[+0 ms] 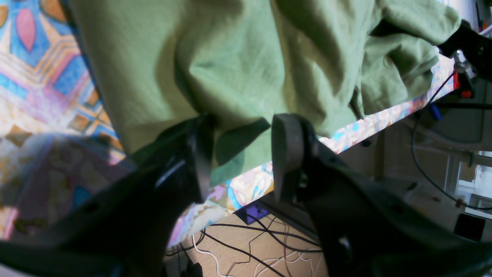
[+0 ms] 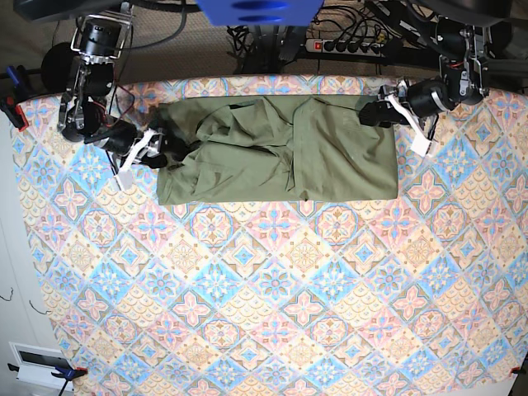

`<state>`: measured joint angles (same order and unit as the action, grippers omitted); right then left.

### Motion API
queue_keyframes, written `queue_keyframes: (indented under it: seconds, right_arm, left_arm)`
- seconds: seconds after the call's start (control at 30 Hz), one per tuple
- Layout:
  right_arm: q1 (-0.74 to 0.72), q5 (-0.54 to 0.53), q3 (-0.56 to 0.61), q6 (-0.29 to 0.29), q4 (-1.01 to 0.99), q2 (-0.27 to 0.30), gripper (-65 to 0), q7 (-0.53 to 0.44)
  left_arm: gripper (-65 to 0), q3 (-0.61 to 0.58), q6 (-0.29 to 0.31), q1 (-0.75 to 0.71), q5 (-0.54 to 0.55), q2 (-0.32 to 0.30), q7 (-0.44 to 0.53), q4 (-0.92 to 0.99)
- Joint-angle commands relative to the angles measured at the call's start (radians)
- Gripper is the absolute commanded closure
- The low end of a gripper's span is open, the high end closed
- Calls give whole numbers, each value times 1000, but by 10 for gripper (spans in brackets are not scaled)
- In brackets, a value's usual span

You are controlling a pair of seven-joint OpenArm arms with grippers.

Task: Layout the t-shirt on the table in an organized manner, then fold the t-shirt properly
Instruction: 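Grasp the strip end with the right gripper and lift it, then fold the grasped strip end over toward the middle with the right gripper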

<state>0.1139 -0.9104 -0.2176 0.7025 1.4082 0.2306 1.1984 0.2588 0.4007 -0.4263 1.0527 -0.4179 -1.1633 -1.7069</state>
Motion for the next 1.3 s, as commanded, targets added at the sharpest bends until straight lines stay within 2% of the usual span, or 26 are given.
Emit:
queue_keyframes:
  seconds: [0.0,0.23,0.73,0.93,1.13,1.2,1.27]
  right_arm:
    - [-3,12,19,-4,12,0,-461,34]
    - [-9,-92,47,-4,9,-13,-461,31]
    - [-12,-74,76,-4,-68,-21,-454,15]
    - [-12,-74,120,-4,-69,-83,-316,16]
    - [-20,-72,163,-4,-71,-84,-228,-25]
    - [-44,-72,160,-4,-71,-84,-169,-25]
    - [-73,-72,157,-4,-71,-84,-81,-27]
  left_arm:
    - [-240,7,8,10,19,-14,12,-11]
    - [-240,7,8,11,19,-16,10,-9]
    - [-240,7,8,24,19,-14,9,-9]
    - [-240,7,8,27,25,-14,10,-9]
    - [-240,7,8,34,27,-12,12,-11]
    - [-240,7,8,40,27,-12,12,-11]
    - [-240,9,8,42,27,-12,12,-11]
